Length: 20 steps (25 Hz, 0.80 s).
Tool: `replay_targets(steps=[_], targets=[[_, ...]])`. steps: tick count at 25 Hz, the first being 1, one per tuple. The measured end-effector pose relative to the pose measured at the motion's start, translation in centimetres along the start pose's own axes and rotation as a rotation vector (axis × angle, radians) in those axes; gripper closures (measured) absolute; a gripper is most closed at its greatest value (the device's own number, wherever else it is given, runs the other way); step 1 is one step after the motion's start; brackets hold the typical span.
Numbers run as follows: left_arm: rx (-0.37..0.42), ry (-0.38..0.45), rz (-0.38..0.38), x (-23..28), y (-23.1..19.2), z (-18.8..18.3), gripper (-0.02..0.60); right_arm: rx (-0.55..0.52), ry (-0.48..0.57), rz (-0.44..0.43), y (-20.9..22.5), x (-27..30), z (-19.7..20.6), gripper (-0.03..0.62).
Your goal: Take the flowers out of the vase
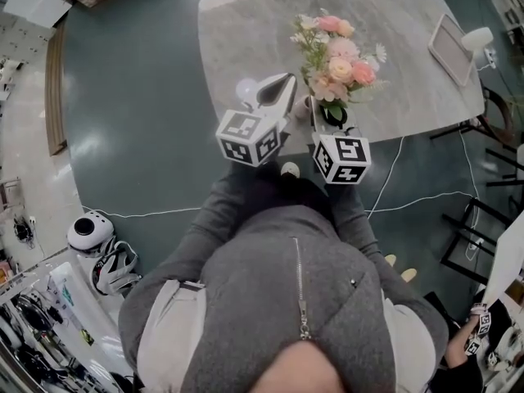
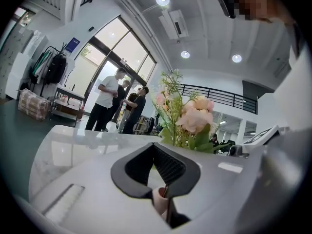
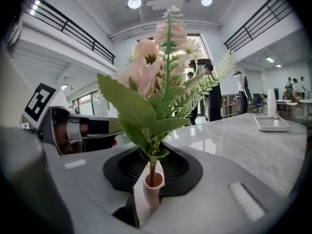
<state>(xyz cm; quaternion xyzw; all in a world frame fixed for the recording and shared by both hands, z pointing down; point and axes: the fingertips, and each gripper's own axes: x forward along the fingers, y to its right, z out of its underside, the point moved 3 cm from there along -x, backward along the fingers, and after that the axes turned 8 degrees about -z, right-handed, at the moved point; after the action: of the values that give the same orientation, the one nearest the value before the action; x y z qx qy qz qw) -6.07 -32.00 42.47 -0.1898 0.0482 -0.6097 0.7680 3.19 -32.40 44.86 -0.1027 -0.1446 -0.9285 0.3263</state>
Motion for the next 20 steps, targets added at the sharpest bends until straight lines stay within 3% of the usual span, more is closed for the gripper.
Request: replay_targets(steps=[20], targets=[[0.028, -0.042, 0.116, -0.9, 1.4, -2.5, 0.572, -0.057, 0.059, 0.044, -1.7, -1.9, -4.6, 0.520]])
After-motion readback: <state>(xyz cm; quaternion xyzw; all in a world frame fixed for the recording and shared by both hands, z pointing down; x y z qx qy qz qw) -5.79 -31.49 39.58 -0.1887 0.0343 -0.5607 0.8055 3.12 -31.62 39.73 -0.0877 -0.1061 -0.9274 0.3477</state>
